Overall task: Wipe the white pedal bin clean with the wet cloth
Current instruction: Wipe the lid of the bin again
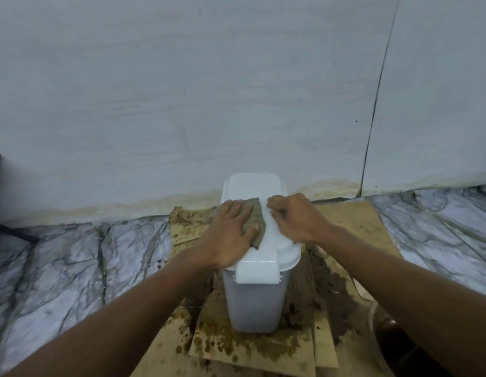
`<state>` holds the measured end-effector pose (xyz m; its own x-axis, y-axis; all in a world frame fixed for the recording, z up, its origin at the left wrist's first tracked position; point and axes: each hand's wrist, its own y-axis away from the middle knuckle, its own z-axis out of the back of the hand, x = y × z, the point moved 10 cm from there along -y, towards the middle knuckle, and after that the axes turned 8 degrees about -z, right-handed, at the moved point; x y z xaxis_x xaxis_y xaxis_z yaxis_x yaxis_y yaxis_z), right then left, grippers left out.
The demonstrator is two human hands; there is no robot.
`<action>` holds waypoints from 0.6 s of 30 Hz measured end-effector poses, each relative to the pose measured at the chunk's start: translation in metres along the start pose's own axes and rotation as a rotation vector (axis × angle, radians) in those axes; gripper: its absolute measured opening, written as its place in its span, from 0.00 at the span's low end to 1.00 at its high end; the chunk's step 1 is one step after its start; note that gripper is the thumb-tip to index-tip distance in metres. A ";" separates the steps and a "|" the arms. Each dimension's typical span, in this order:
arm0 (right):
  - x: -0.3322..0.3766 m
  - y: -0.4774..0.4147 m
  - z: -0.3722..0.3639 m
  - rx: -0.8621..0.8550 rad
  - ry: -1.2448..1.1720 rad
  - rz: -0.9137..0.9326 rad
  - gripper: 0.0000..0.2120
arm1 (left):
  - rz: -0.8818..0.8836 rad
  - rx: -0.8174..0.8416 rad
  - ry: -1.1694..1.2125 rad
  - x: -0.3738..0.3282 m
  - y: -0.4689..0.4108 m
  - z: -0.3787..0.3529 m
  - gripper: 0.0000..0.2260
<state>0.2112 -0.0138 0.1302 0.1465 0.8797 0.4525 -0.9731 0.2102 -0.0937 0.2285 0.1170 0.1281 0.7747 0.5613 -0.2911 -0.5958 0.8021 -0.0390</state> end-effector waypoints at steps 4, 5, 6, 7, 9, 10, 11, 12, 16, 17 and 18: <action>0.002 -0.009 -0.005 0.099 0.017 0.030 0.21 | -0.017 -0.025 0.017 -0.016 0.038 -0.008 0.27; 0.004 -0.011 -0.008 0.134 0.021 0.034 0.22 | -0.027 -0.037 0.009 -0.018 0.041 -0.011 0.28; 0.007 -0.015 -0.011 0.154 0.027 0.051 0.23 | -0.037 -0.062 -0.003 -0.020 0.044 -0.014 0.28; 0.009 -0.019 -0.013 0.167 0.040 0.072 0.23 | -0.046 -0.098 -0.023 -0.022 0.046 -0.014 0.28; 0.010 -0.027 -0.020 0.201 0.050 0.090 0.24 | -0.060 -0.167 -0.073 -0.027 0.051 -0.016 0.29; 0.009 -0.031 -0.023 0.216 0.044 0.092 0.23 | -0.062 -0.194 -0.092 -0.028 0.053 -0.018 0.31; 0.007 -0.034 -0.026 0.228 0.043 0.092 0.23 | -0.057 -0.214 -0.111 -0.029 0.055 -0.021 0.33; 0.006 -0.035 -0.028 0.238 0.048 0.095 0.23 | -0.049 -0.240 -0.131 -0.030 0.056 -0.022 0.35; -0.001 -0.044 -0.032 0.242 0.046 0.097 0.23 | -0.080 -0.363 -0.169 -0.036 0.052 -0.018 0.39; -0.004 -0.046 -0.031 0.241 0.035 0.090 0.23 | -0.087 -0.391 -0.163 -0.037 0.049 -0.016 0.38; -0.006 -0.050 -0.030 0.240 0.020 0.080 0.23 | -0.089 -0.414 -0.152 -0.036 0.045 -0.013 0.38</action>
<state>0.2640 -0.0167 0.1050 0.0685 0.8983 0.4339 -0.9957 0.0345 0.0857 0.1710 0.1302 0.1249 0.8304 0.5425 -0.1267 -0.5363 0.7167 -0.4458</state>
